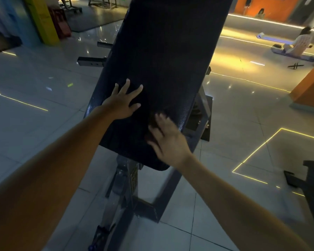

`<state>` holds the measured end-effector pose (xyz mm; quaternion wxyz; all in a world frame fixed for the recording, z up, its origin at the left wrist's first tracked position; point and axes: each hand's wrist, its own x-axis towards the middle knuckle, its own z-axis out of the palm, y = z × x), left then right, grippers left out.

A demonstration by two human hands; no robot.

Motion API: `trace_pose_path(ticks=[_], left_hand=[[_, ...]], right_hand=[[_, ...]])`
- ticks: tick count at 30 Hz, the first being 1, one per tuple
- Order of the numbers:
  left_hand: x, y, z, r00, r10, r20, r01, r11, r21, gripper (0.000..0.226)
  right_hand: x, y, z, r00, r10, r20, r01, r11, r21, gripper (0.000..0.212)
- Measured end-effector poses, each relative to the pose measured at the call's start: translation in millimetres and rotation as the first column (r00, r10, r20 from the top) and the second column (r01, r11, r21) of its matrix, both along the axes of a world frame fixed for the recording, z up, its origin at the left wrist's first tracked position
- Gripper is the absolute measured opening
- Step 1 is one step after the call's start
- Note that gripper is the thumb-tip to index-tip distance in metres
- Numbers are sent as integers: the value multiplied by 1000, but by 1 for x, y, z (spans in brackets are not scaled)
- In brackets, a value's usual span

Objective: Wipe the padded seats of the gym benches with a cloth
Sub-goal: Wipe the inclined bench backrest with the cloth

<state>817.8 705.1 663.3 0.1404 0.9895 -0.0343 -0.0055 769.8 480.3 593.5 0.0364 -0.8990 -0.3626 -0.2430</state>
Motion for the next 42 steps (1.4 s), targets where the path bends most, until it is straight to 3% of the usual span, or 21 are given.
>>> trace_pose_path(ticks=[5, 9, 12, 15, 20, 22, 24, 30, 33, 37, 39, 42], left_hand=[[-9, -10, -6, 999, 40, -22, -42, 994, -105, 72], [-19, -18, -12, 998, 47, -52, -48, 998, -27, 89], [-25, -22, -20, 998, 48, -51, -47, 999, 17, 93], [-24, -20, -19, 998, 46, -46, -46, 999, 1, 93], [-25, -19, -16, 999, 49, -3, -49, 998, -40, 95], [-25, -19, -16, 998, 59, 12, -59, 997, -50, 95], [-26, -19, -15, 998, 63, 26, -61, 996, -64, 96], [-25, -19, -18, 996, 75, 40, -71, 993, -91, 95], [-25, -19, -17, 996, 79, 31, -77, 993, -87, 95], [-23, -19, -17, 996, 83, 18, -81, 993, -88, 95], [-23, -20, -14, 996, 87, 18, -86, 993, -77, 94], [-23, -22, -10, 995, 93, 28, -91, 994, -57, 94]], right_hand=[[-44, 1, -53, 978, 208, -20, -203, 926, -319, 50], [-42, -11, -63, 946, 324, -18, -306, 874, -377, 42], [-21, -27, -36, 956, 290, 49, -270, 931, -244, 40], [14, -49, 11, 988, 89, 126, -77, 993, -94, 49], [69, -55, 67, 982, -171, 80, 158, 975, 154, 43], [70, -53, 67, 979, -198, 56, 180, 954, 239, 42], [52, -48, 50, 986, -160, 46, 145, 962, 233, 45], [-26, -32, -44, 985, 173, -8, -172, 983, 58, 47], [-42, -23, -66, 966, 256, 18, -254, 964, -81, 51], [-41, -24, -75, 934, 358, 6, -344, 901, -265, 40], [-27, -23, -61, 931, 360, 56, -338, 911, -237, 40], [3, -26, -19, 966, 181, 183, -186, 982, 11, 34]])
